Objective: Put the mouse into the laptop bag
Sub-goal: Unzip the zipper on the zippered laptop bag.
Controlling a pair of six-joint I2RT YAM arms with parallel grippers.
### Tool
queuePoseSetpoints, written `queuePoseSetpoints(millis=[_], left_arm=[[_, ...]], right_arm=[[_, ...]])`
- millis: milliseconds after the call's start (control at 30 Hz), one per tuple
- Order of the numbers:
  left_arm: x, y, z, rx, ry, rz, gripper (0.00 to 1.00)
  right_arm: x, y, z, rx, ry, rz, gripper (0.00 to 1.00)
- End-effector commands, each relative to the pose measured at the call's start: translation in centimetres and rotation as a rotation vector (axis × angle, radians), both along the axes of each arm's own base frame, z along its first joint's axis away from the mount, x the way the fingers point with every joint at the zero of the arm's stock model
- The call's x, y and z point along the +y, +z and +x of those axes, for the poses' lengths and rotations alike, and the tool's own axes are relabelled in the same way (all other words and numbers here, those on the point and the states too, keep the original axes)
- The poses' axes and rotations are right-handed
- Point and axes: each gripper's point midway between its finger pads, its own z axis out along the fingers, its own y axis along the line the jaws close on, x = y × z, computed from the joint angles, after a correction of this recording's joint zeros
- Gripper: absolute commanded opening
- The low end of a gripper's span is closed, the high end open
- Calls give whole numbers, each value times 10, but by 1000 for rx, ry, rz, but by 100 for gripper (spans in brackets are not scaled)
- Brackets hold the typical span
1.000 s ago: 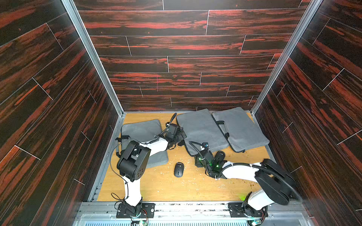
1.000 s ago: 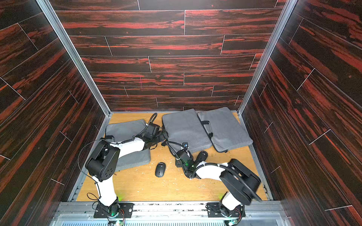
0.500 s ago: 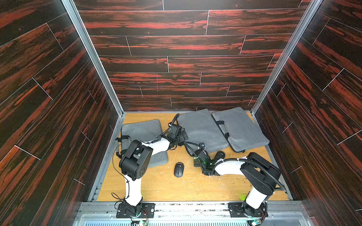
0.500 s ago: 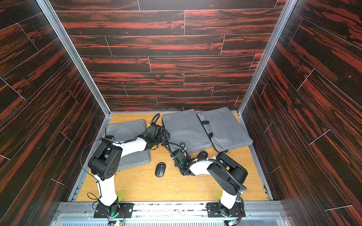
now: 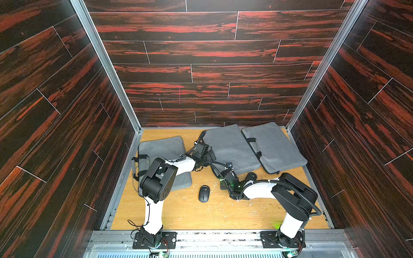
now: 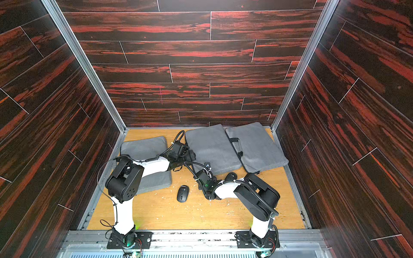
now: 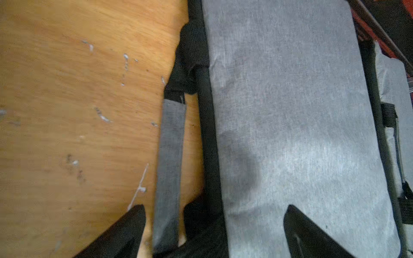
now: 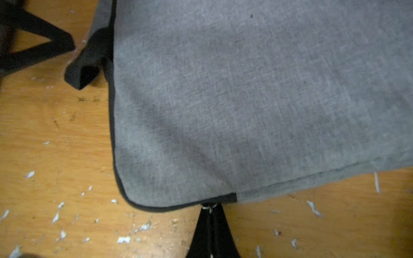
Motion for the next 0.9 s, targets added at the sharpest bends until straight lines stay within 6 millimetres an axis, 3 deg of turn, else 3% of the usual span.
queuePoseSetpoints(millis=[0,267,433,667,767,867], left_arm=[[-4,-2,6,10,5,-15,97],[10,-8,3,29,75,19,96],[18,-10,1,43,109,44,96],[37,-11,-8,57,209,70,96],[36,-14,-9,54,219,43,84],[34,-19,-7,61,234,22,65]], right_arm=[[8,-5,-14,10,86,-19,0],[49,20,-57,-123,300,-37,0],[44,24,-80,-141,328,-49,0],[29,18,-90,-130,304,-12,0],[24,14,-90,-132,289,-6,0],[27,15,-88,-136,286,-5,0]])
